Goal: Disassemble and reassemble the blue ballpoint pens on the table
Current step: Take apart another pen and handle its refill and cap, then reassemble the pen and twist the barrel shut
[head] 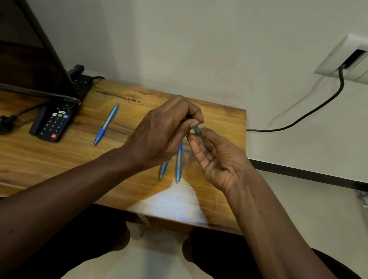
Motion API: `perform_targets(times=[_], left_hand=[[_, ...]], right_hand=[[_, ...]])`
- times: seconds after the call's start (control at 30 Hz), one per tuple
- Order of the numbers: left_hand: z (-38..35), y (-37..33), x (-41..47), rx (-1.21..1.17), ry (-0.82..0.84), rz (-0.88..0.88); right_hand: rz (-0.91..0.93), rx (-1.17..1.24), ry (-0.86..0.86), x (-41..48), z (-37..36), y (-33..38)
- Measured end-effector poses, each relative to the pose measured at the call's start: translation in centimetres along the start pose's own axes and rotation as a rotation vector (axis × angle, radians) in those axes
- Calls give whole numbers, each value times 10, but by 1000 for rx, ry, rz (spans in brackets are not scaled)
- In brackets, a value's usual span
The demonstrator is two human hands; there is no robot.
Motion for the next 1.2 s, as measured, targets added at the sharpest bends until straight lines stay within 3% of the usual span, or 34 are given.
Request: perform_targets(times=[0.23, 0.37, 0.47, 0.7, 0.87, 1.03, 1.2], left_hand=[[9, -15, -1, 157, 13, -223], [10, -11, 5, 178, 74, -253], [7, -8, 12, 108, 150, -222], [-26, 9, 9, -180, 414, 32], [-62, 6, -10, -193, 427, 228], [-72, 22, -17, -12, 551, 272], [-61, 37, -20, 139, 566, 296]], right_hand=[[-44, 17, 22, -2, -3, 1], [-40, 11, 3, 3, 3, 2], [-25, 14, -4, 6, 8, 7], [56, -115, -63, 14, 29, 19], [183, -323, -151, 22, 57, 39], [410, -752, -356, 31, 89, 58], [619, -1060, -401, 33, 85, 58]])
Point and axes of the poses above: each hand's wrist, its own x-axis towards the middle knuckle, its own z-axis out of the back of the hand, y = z × x, the point moved 8 cm from there along x, towards the middle knuckle, and after that the axes turned 10 degrees about x, right-handed, at the moved point
